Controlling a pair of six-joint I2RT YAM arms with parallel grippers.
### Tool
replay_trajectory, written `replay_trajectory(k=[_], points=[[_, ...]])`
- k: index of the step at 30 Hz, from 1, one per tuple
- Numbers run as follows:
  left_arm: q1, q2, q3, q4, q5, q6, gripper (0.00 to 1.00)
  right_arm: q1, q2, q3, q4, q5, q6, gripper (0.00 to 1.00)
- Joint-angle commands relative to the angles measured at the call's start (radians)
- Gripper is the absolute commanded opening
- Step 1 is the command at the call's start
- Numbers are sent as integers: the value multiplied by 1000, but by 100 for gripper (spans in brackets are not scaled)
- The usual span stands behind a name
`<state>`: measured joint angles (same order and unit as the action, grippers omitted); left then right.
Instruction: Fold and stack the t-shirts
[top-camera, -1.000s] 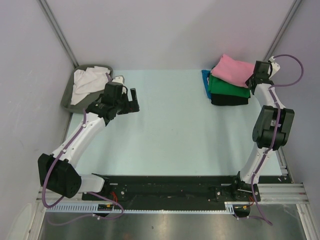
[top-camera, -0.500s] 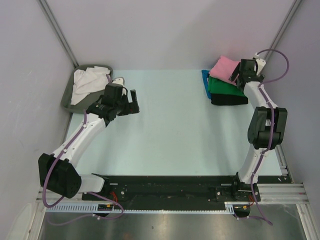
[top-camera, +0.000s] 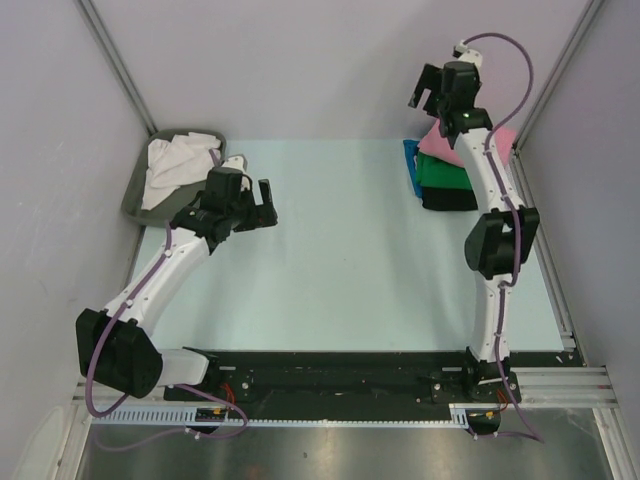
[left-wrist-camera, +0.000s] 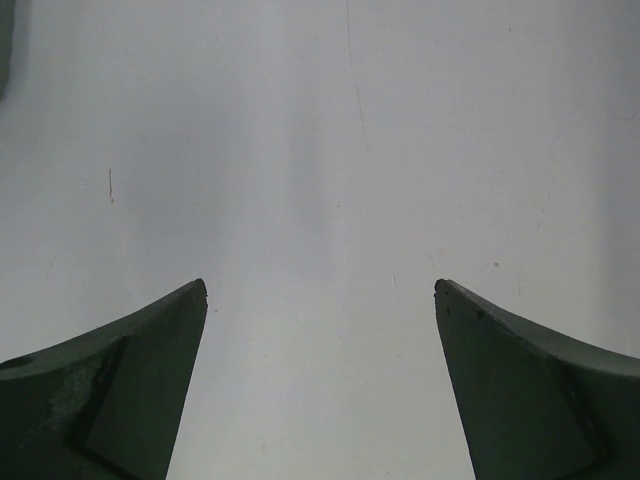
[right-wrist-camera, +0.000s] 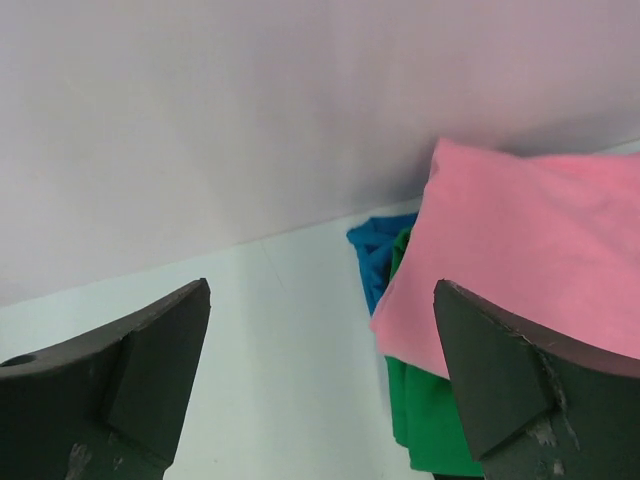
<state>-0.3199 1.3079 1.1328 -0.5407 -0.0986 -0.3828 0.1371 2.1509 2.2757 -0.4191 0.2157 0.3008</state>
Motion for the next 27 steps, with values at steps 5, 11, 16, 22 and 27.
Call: replay_trajectory(k=[5,11,16,22,27], points=[[16,-33,-10,31,37,19,100,-4,182,94,-70,-45,-75,96],[19,-27,-16,38,51,21,100,4,236,128,-69,-38,-137,95],[22,-22,-18,39,68,18,100,10,244,81,-60,20,-195,89],[24,-24,-19,41,74,18,100,18,259,42,-50,60,-233,84],[27,-24,-21,39,80,22,100,29,280,42,-47,96,-264,77]])
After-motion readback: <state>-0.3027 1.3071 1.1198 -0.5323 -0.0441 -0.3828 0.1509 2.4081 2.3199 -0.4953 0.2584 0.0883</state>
